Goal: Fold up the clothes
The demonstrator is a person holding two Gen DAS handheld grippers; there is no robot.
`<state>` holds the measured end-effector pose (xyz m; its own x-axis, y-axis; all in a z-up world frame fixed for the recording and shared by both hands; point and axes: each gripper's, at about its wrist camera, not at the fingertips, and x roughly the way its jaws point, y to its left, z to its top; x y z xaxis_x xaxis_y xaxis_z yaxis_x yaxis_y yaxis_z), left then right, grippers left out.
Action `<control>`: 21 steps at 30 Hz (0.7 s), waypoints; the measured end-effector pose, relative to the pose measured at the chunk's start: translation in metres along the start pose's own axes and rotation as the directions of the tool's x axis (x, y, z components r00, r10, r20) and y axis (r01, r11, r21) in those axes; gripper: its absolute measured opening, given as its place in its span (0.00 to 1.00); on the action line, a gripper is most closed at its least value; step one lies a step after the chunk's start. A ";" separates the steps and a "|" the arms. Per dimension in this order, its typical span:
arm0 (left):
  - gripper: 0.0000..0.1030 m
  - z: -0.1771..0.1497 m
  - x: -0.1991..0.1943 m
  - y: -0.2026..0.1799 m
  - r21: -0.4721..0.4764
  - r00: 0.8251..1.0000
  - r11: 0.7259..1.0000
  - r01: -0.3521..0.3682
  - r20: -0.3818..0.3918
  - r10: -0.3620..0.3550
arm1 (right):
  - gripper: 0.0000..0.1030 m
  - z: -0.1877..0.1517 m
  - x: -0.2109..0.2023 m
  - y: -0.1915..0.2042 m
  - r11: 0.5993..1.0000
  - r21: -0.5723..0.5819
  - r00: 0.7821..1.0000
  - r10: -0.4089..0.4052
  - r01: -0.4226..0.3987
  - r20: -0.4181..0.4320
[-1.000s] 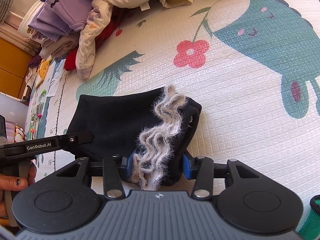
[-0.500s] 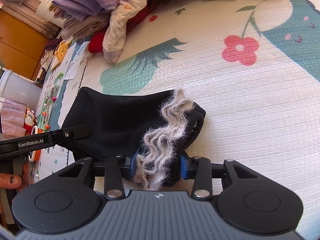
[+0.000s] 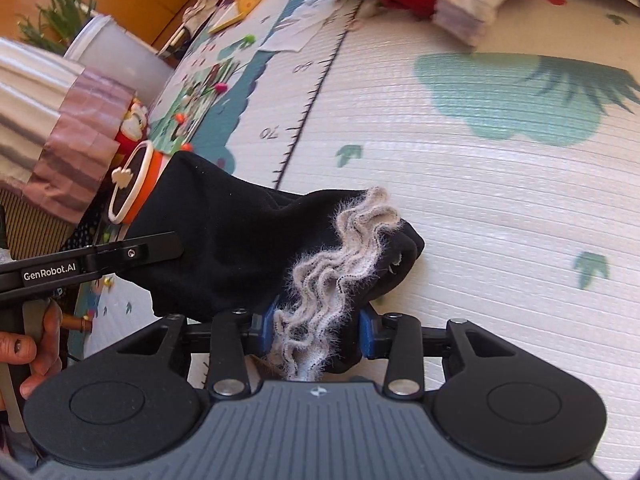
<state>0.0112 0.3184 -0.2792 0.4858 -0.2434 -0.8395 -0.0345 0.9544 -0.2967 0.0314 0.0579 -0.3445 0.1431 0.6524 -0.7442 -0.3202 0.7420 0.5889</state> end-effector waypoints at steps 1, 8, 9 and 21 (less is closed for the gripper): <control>0.24 -0.004 -0.007 0.013 -0.028 1.000 1.000 -0.010 0.009 0.010 | 0.39 0.002 0.009 0.013 1.000 -0.030 1.000 0.009 -0.010 -0.015; 0.24 -0.039 -0.051 0.111 -0.228 0.991 0.968 -0.102 0.060 0.119 | 0.39 0.004 0.076 0.104 0.977 -0.192 0.991 0.071 -0.092 -0.118; 0.24 -0.043 -0.056 0.125 -0.254 0.988 0.960 -0.117 0.066 0.137 | 0.39 0.003 0.086 0.117 0.972 -0.208 0.988 0.079 -0.106 -0.132; 0.27 -0.095 -0.137 0.258 -0.552 0.882 0.756 -0.351 0.077 0.465 | 0.50 -0.021 0.169 0.259 0.932 -0.286 0.952 0.147 -0.224 -0.267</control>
<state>-0.1475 0.5815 -0.2840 0.4796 0.2427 -0.8433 -0.6790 0.7114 -0.1814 -0.0475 0.3573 -0.3245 -0.1607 0.6893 -0.7064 -0.5984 0.5012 0.6251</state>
